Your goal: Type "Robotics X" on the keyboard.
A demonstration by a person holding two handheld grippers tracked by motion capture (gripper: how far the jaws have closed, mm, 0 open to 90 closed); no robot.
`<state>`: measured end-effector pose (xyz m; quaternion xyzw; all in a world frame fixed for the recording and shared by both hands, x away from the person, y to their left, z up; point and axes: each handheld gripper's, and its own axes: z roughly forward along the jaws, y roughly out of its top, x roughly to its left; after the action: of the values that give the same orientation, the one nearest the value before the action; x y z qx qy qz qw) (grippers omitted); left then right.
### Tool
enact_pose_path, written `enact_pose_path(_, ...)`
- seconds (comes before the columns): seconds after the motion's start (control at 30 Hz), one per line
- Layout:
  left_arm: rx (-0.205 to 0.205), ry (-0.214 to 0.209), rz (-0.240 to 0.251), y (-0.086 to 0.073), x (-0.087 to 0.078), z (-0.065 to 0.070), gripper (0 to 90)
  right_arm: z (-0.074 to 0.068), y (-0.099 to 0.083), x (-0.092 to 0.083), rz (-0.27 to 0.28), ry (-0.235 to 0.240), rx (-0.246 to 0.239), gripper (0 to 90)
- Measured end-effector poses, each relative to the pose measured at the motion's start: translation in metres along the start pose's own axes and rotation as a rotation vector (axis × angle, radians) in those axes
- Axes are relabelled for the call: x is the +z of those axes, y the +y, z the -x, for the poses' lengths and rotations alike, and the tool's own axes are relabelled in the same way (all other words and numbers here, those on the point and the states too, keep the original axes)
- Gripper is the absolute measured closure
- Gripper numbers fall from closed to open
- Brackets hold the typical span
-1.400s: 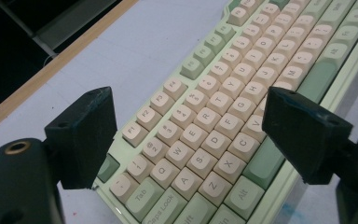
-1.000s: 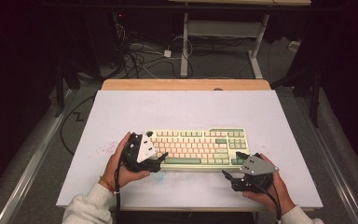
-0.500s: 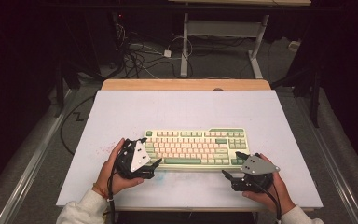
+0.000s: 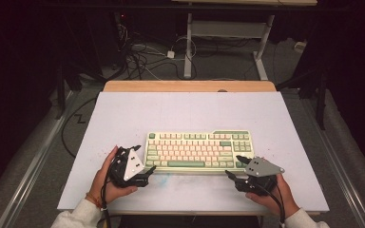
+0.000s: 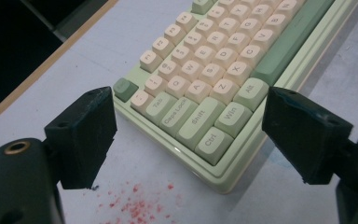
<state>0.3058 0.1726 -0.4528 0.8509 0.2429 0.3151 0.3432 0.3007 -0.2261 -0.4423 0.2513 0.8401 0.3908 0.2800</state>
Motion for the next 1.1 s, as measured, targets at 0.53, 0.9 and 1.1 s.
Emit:
enact_pose_path(0.53, -0.035, -0.010, -0.047, -0.020, -0.007, -0.001, 16.5, 0.001, 0.014, 0.001, 0.001, 0.109, 0.008, 90.0)
enact_pose_path(0.9, -0.026, -0.010, -0.058, -0.020, -0.006, 0.001, 16.5, -0.001, 0.030, 0.013, 0.004, 0.138, -0.014, 90.0)
enact_pose_path(1.1, -0.029, -0.013, -0.054, -0.020, -0.006, 0.001, 16.5, 0.000, 0.035, 0.018, 0.011, 0.134, -0.009, 90.0)
